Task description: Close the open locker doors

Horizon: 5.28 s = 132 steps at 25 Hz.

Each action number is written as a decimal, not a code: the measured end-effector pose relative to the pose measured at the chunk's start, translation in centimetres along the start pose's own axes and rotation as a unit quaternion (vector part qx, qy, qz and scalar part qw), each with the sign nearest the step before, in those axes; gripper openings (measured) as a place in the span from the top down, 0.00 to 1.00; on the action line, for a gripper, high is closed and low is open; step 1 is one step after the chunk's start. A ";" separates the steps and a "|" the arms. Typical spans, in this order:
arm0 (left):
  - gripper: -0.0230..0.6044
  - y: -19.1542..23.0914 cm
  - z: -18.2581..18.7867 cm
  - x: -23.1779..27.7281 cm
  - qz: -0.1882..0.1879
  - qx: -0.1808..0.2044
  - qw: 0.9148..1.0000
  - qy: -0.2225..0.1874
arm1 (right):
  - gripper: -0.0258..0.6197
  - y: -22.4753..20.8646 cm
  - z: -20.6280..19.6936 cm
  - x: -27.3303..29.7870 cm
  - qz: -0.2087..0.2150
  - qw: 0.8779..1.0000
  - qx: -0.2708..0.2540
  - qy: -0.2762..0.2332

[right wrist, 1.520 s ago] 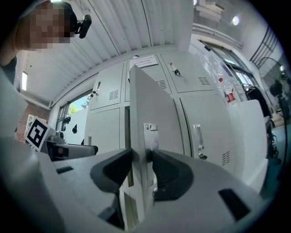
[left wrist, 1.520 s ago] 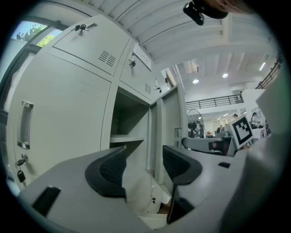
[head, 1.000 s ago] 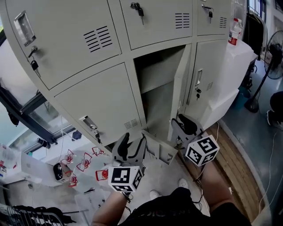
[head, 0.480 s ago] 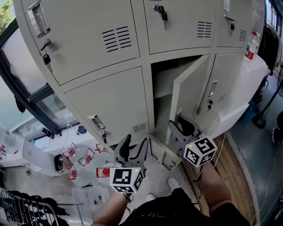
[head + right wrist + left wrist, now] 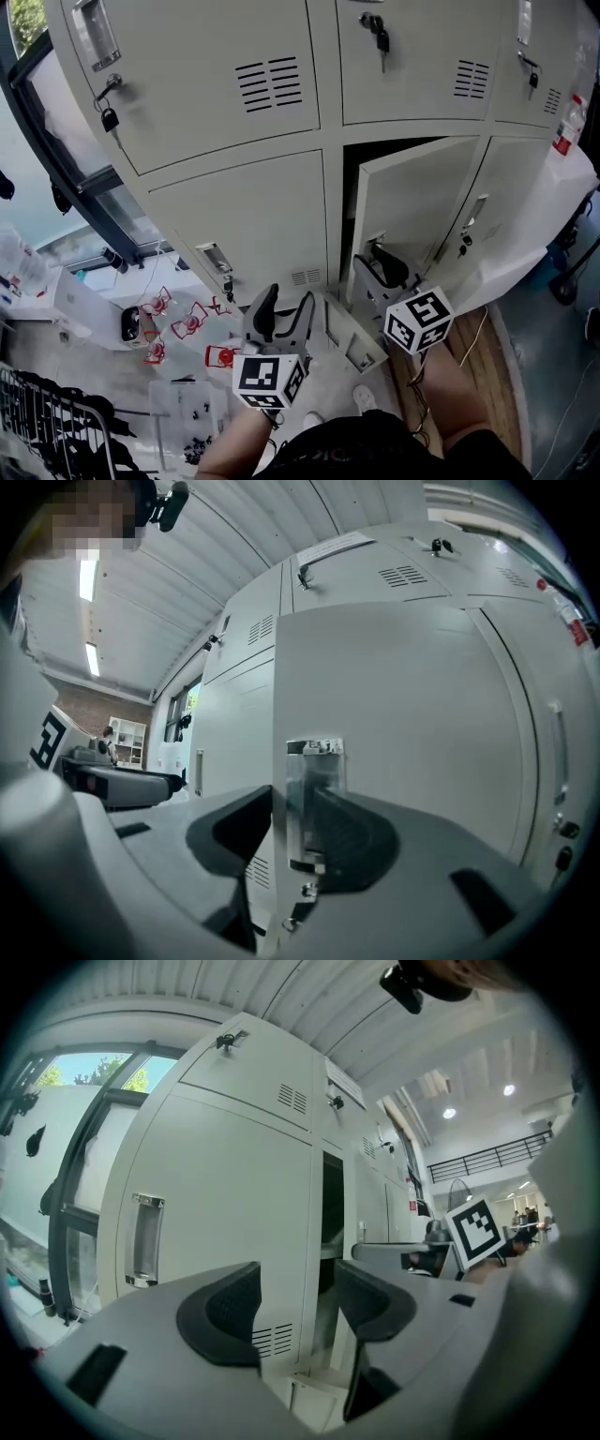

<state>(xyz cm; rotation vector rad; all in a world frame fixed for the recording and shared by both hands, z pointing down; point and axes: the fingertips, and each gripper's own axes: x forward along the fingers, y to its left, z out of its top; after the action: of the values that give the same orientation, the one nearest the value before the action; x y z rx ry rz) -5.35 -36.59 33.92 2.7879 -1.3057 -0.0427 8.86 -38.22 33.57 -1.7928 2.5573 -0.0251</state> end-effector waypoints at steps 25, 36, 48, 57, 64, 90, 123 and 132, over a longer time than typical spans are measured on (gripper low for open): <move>0.57 2.2 0.0 0.4 0.080 0.005 0.997 0.000 | 0.76 -1.5 -0.5 5.1 0.046 0.999 -0.004 0.005; 0.57 1.2 0.1 1.3 0.064 0.012 0.998 0.003 | 0.76 -2.2 -1.0 4.3 0.042 0.999 -0.001 0.009; 0.57 -0.1 -0.6 1.5 0.030 0.007 0.999 0.011 | 0.76 -3.7 -1.7 2.1 0.000 1.000 0.014 0.015; 0.57 -1.1 -1.3 1.5 -0.020 0.006 1.000 0.022 | 0.76 -4.1 -2.2 -0.7 -0.053 0.998 0.025 0.013; 0.57 -2.2 -2.2 0.7 -0.075 0.003 0.997 0.030 | 0.76 -3.3 -3.0 -3.9 -0.106 0.994 0.028 0.017; 0.51 -13.3 -10.9 -2.6 -0.140 -0.023 0.983 0.115 | 0.69 -3.3 -9.0 -16.8 -0.138 0.986 0.075 0.054; 0.47 -18.8 -27.8 -0.7 0.035 -0.049 0.978 0.199 | 0.69 -6.0 -23.2 -18.3 -0.006 0.979 0.139 0.151; 0.47 -18.4 -29.6 0.0 0.041 -0.045 0.977 0.206 | 0.69 -5.0 -23.8 -18.5 -0.010 0.980 0.135 0.146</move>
<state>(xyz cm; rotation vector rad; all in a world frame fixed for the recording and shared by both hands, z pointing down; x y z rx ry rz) 10.29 -23.44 62.19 2.4806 -1.2694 0.4425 19.28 -22.51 57.60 -1.8248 2.5570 -0.6510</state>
